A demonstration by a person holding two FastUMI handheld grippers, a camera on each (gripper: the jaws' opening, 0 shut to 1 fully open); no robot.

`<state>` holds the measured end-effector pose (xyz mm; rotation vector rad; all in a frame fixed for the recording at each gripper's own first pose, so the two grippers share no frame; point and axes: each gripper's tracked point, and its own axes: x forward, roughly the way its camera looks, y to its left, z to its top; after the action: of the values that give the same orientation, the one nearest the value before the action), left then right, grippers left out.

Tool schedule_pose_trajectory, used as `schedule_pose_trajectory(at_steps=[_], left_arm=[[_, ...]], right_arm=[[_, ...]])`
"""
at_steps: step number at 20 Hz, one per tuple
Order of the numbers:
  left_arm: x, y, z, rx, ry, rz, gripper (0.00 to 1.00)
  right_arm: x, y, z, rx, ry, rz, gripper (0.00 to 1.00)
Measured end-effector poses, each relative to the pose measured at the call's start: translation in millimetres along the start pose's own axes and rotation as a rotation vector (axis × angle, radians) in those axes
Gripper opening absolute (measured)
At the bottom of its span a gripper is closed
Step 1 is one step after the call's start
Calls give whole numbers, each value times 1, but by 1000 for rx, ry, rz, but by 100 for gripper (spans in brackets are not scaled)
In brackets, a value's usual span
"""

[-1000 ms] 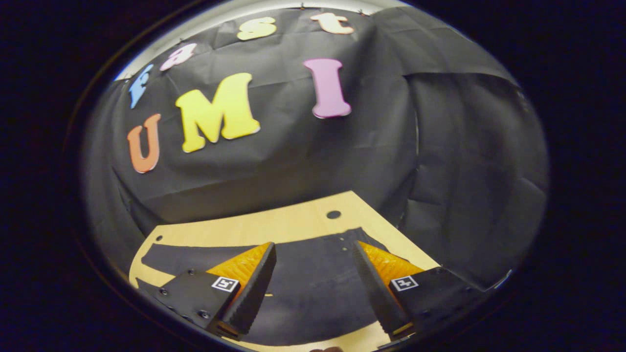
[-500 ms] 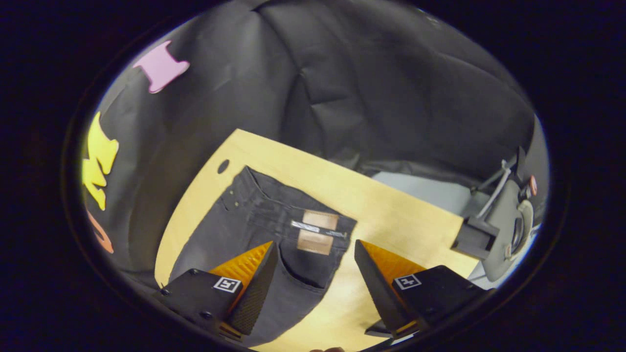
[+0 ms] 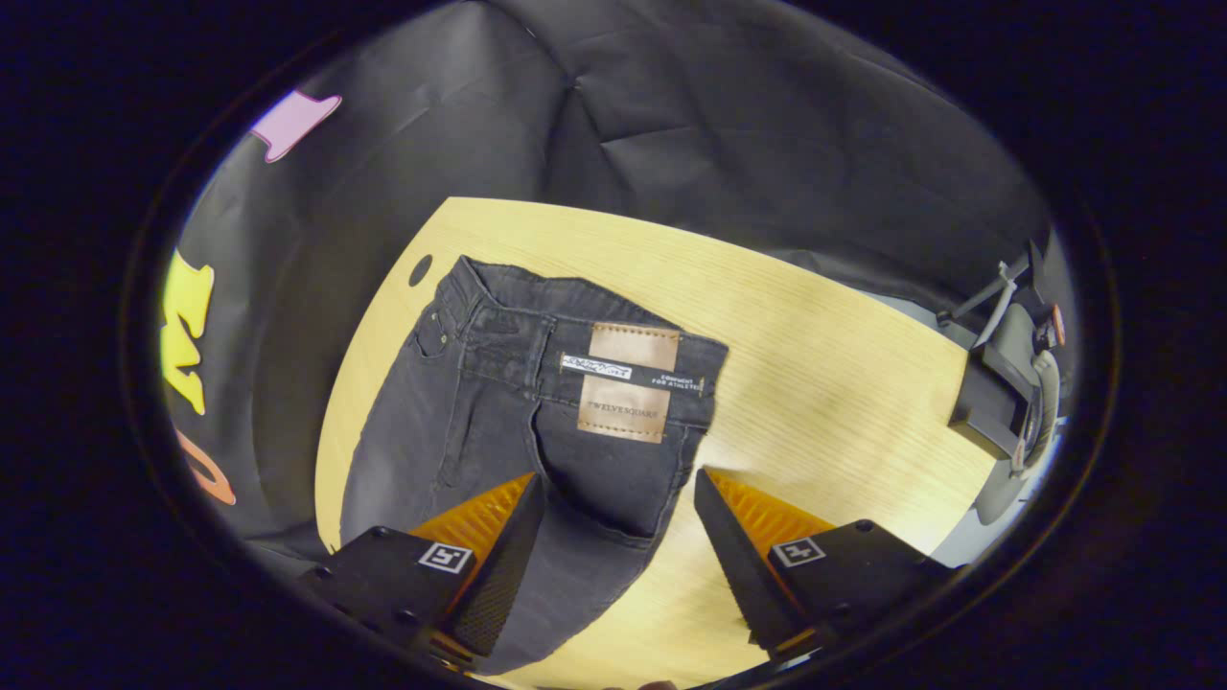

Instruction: Grasp the waist and the cuffs of the jeans and fold them to make the two legs overlap; first hold the waist and fold one-third of the jeans toward the cuffs, then hold the cuffs and fold the remaining one-third in the same direction to finish folding.

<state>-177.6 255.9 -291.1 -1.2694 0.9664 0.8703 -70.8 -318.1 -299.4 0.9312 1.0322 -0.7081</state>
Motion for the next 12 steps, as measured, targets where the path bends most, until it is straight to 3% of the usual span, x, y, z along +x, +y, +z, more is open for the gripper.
schedule_pose_trajectory(at_steps=[2,5,7,10,11,12], left_arm=[[0,0,1,-8,5,2,4],[1,-1,1,-10,11,6,4],[1,-2,1,-4,12,9,4],[1,-2,1,1,16,10,4],[2,-3,1,-1,17,9,4],[2,-3,1,-4,19,9,4]], right_arm=[[1,1,1,8,0,0,96],[7,-5,3,52,-4,-18,77],[9,-13,6,91,-3,-28,54],[10,-15,4,158,21,1,7],[13,-16,4,166,26,15,12],[6,-16,4,201,21,26,6]])
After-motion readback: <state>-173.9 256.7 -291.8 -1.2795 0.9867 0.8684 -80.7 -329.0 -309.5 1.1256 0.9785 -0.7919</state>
